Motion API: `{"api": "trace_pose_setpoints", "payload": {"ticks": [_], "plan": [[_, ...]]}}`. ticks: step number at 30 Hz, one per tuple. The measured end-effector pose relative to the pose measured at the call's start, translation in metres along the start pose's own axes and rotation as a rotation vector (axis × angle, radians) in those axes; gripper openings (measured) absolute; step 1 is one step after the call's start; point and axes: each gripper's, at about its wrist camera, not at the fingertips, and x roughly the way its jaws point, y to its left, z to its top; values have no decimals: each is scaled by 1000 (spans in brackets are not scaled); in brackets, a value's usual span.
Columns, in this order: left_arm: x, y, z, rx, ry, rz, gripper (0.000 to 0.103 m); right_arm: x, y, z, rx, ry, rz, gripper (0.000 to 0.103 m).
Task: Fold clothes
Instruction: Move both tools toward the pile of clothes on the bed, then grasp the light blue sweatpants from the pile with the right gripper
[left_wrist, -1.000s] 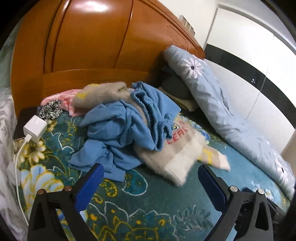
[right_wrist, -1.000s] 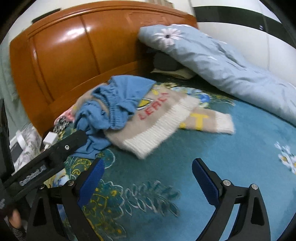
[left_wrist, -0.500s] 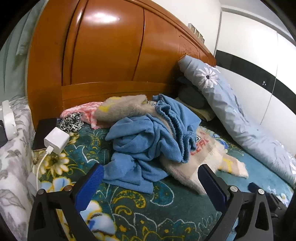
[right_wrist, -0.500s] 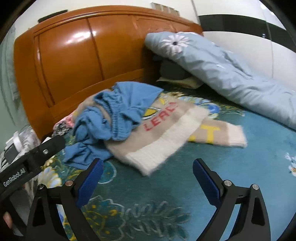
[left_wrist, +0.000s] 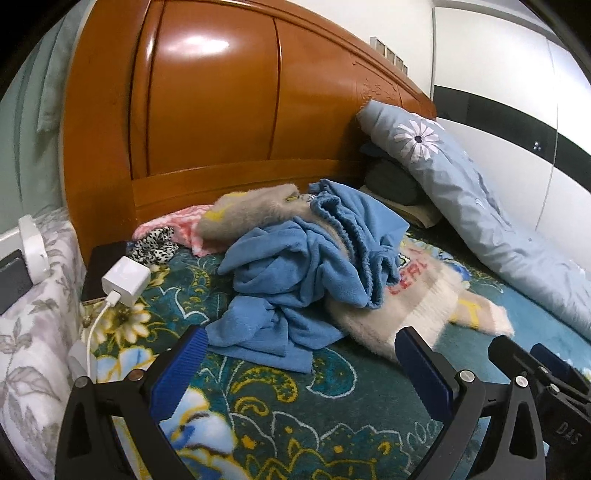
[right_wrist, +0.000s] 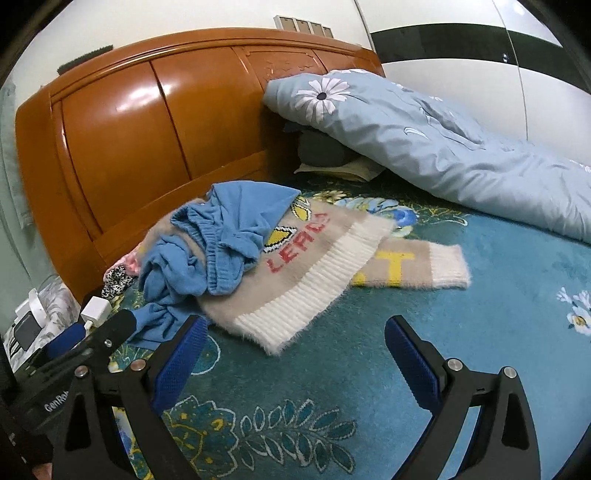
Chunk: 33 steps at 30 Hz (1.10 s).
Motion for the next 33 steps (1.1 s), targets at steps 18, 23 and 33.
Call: {"api": "trace_pose_setpoints", "payload": {"ticks": [18,23,33], "plan": [[1,3,-3,-39,3,-12,103,-1,6,-1,17,0,60,97],[2,6,-3,-58,14,-23,103,-1,11,-3,16,-5,70,97],[3,32,5,-115,26,-19,103,3,29,6,-36,-16,63,97]]}}
